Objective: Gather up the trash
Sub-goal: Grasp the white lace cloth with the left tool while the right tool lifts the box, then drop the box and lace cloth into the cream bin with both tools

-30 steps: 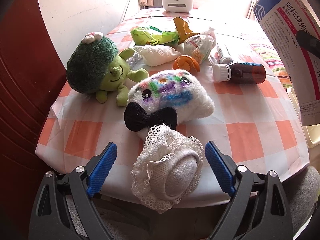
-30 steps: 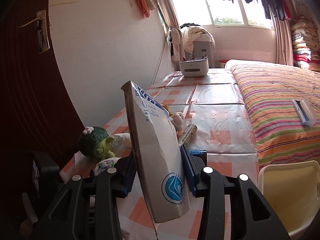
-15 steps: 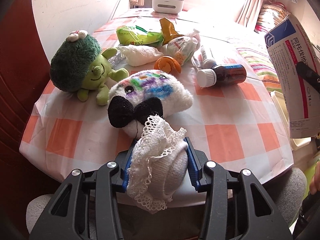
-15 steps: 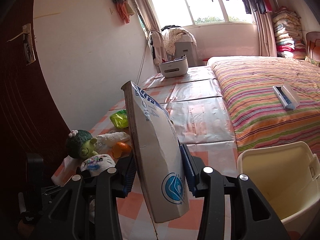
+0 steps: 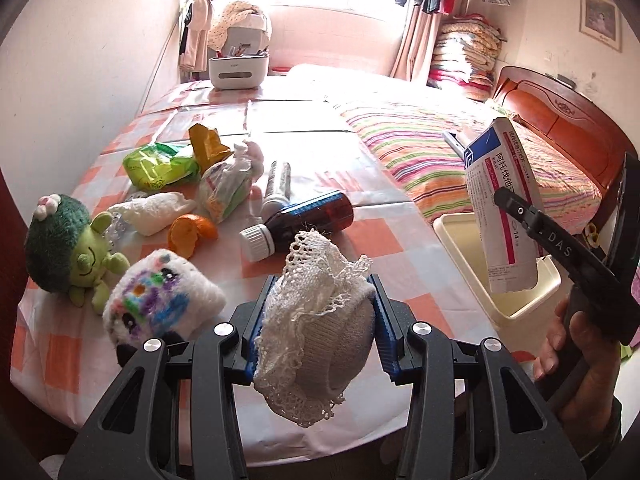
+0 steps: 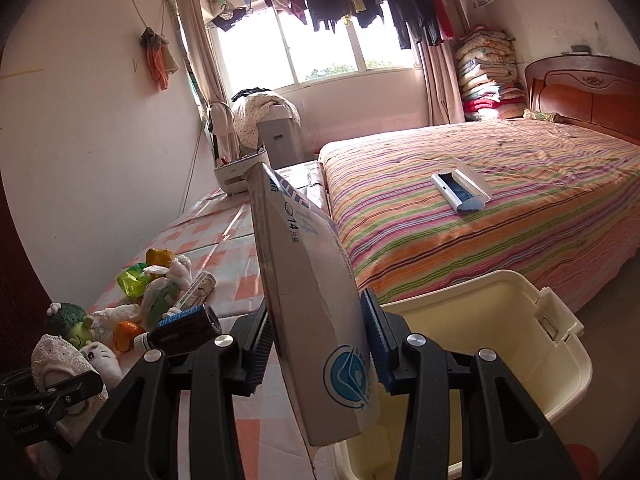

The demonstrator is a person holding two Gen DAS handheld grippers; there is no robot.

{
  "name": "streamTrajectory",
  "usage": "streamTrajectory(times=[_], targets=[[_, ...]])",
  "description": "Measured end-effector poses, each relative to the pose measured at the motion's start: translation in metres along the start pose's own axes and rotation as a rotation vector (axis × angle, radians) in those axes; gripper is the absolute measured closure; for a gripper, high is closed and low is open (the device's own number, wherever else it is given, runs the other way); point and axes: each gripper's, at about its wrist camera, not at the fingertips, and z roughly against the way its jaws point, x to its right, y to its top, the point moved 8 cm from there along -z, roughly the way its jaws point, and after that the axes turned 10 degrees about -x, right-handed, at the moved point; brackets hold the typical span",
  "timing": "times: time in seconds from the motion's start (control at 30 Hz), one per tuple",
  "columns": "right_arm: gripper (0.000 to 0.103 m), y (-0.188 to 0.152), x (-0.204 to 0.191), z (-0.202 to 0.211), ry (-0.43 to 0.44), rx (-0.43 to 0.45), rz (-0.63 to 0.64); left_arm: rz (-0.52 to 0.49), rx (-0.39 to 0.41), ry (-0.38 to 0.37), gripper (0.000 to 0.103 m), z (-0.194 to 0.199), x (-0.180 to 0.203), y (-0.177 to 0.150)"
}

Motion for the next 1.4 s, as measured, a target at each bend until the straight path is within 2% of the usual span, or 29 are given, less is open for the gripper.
streamTrajectory(times=[0.1, 0.23, 0.5, 0.67, 0.93, 0.97, 1.03, 1.13, 1.4], targets=[[0.062, 0.003, 0.02, 0.007, -0.015, 0.026, -0.065, -0.046, 0.013, -0.061, 0.06, -0.006, 0.027, 0.02], [0.062, 0.005, 0.032, 0.011, -0.053, 0.047, -0.092, -0.126, 0.066, -0.08, 0.06, -0.002, 0.059, 0.05], [0.061, 0.006, 0.061, 0.013, -0.109, 0.068, -0.198, -0.202, 0.138, -0.155, 0.06, 0.013, 0.123, 0.1], [0.06, 0.003, 0.074, 0.013, -0.115, 0.068, -0.246, -0.214, 0.119, -0.17, 0.06, 0.002, 0.142, 0.101], [0.055, 0.001, 0.087, 0.011, -0.099, 0.064, -0.301, -0.215, 0.065, -0.172, 0.06, -0.024, 0.149, 0.097], [0.054, 0.001, 0.089, 0.012, -0.099, 0.067, -0.308, -0.214, 0.062, -0.171, 0.06, -0.025, 0.15, 0.098], [0.045, 0.001, 0.092, 0.01, -0.103, 0.058, -0.317, -0.215, 0.058, -0.173, 0.059, -0.028, 0.152, 0.099], [0.042, 0.001, 0.095, 0.011, -0.089, 0.063, -0.323, -0.224, 0.056, -0.174, 0.059, -0.03, 0.157, 0.1], [0.041, 0.004, 0.107, 0.036, -0.094, 0.172, -0.373, -0.247, 0.024, -0.192, 0.059, -0.044, 0.169, 0.095]])
